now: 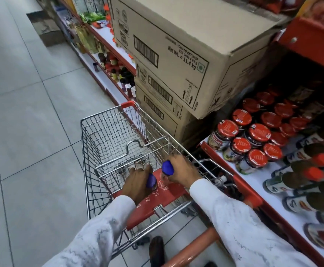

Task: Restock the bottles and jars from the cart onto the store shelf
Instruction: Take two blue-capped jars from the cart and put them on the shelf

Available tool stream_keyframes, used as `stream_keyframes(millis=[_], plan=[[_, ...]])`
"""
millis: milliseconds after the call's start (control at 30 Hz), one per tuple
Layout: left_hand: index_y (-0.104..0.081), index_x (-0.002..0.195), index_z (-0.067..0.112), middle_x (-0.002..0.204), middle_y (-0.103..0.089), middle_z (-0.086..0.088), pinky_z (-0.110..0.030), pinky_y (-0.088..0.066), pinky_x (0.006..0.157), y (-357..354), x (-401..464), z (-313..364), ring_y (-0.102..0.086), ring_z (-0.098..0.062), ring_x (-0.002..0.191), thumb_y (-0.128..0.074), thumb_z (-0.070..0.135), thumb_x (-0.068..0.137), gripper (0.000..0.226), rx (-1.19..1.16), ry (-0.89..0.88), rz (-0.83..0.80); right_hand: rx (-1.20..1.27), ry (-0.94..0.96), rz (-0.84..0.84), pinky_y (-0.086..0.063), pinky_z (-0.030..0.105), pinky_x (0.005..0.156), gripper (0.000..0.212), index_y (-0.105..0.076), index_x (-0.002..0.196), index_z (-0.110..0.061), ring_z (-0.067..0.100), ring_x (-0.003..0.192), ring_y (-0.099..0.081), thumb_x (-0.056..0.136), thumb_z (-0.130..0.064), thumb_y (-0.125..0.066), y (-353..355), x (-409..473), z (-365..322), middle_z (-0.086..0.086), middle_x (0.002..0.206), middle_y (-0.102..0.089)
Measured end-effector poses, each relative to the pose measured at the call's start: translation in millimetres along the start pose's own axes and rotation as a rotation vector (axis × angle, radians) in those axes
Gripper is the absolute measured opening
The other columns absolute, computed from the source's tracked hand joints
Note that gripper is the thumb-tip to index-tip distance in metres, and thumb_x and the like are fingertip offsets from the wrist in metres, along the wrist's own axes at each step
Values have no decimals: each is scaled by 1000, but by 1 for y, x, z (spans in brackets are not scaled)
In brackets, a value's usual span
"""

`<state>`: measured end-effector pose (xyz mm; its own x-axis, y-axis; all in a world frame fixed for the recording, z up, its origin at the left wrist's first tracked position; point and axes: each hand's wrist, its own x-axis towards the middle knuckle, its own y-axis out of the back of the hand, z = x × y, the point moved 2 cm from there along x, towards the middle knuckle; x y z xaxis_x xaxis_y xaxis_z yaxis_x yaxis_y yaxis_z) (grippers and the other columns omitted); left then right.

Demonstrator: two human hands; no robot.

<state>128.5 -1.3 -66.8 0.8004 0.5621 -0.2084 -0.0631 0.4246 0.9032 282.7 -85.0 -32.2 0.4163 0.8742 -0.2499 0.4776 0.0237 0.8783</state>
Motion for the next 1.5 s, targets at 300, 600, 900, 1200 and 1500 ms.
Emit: stream_keyframes(millis=[300,600,900,1200,1500], plan=[[-59,103,34,80,-74,0,-34,-56,62,94,-23,67,-68,-26,76,-75,56,58,52,67,-225,127,159,-66,311,-57,34,75,69,-66,103,-26,14,86,-66,46,-63,-71,133,-104,10,-6,99,-73],[-66,101,38,84,-78,7,-33,-57,64,149,-49,227,-73,-20,77,-77,63,43,64,49,-505,151,108,-246,492,-57,34,70,58,-68,97,-28,11,80,-67,46,-53,-78,208,-248,62,-10,91,-74],[-66,100,33,84,-75,11,-32,-58,69,104,-86,382,-69,-11,74,-68,61,41,65,-52,-808,-23,83,-560,573,-57,34,73,60,-64,103,-35,13,87,-66,46,-47,-81,206,-401,145,-14,99,-72],[-62,95,30,83,-74,4,-35,-57,64,24,-124,505,-69,-18,74,-70,51,47,53,-55,-1007,-151,76,-781,661,-57,38,73,60,-67,95,-30,17,86,-68,42,-59,-65,185,-512,219,-6,95,-74],[-58,109,29,93,-72,-4,-39,-57,70,-74,-124,566,-66,-28,84,-74,35,62,51,107,-1022,-175,82,-850,575,-36,25,66,51,-68,104,-28,24,91,-62,54,-34,-79,156,-551,279,0,104,-59]])
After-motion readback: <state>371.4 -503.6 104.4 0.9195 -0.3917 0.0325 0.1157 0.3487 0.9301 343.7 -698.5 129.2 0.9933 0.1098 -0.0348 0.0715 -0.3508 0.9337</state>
